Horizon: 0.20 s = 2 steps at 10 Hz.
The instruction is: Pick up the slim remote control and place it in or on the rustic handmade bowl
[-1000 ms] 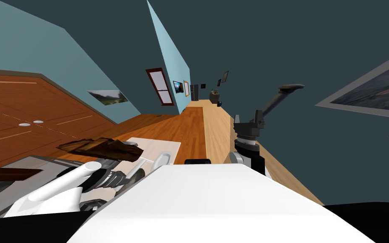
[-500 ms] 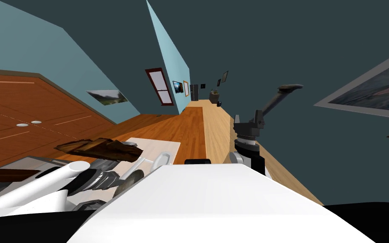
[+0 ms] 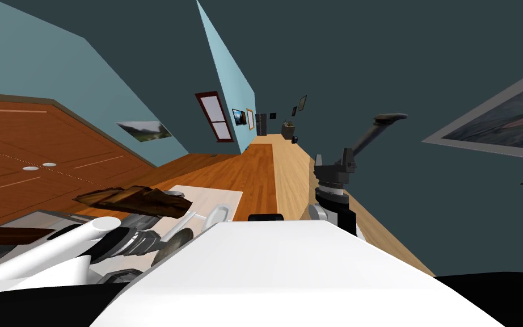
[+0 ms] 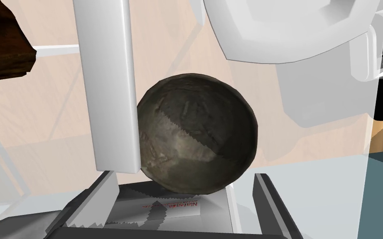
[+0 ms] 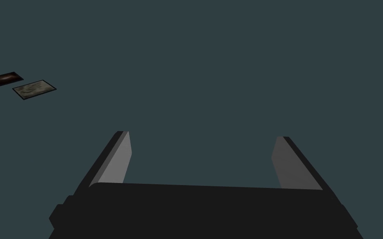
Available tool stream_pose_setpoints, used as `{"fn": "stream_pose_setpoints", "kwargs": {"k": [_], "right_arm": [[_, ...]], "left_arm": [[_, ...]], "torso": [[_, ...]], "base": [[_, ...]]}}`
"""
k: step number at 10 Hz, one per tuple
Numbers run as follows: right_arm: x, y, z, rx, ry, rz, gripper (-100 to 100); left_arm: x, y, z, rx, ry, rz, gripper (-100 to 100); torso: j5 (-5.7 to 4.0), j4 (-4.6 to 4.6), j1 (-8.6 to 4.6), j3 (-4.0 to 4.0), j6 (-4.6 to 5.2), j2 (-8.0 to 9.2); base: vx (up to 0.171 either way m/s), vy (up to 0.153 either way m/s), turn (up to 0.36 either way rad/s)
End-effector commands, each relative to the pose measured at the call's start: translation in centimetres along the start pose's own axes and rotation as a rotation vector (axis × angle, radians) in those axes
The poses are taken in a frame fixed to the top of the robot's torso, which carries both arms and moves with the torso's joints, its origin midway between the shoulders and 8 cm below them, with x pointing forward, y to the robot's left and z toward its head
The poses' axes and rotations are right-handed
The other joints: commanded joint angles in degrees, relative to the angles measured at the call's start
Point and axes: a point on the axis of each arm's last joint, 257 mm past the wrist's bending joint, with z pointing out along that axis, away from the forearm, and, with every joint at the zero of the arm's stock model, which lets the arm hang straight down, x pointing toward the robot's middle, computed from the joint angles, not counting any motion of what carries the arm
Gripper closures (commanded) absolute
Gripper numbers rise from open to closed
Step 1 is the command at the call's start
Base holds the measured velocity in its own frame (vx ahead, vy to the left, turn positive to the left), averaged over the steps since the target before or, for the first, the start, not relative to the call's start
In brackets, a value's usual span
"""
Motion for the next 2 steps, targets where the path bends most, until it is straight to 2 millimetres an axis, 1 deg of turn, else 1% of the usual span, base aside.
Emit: {"fn": "stream_pose_setpoints", "kwargs": {"k": [1,2], "right_arm": [[0.00,0.00,0.00,0.000,0.000,0.000,0],[0.00,0.00,0.00,0.000,0.000,0.000,0]], "left_arm": [[0.00,0.00,0.00,0.000,0.000,0.000,0],[0.00,0.00,0.00,0.000,0.000,0.000,0]], "torso": [[0.00,0.00,0.00,0.00,0.00,0.00],[0.00,0.00,0.00,0.00,0.00,0.00]], "base": [[0.000,0.000,0.000],[0.000,0.000,0.000]]}}
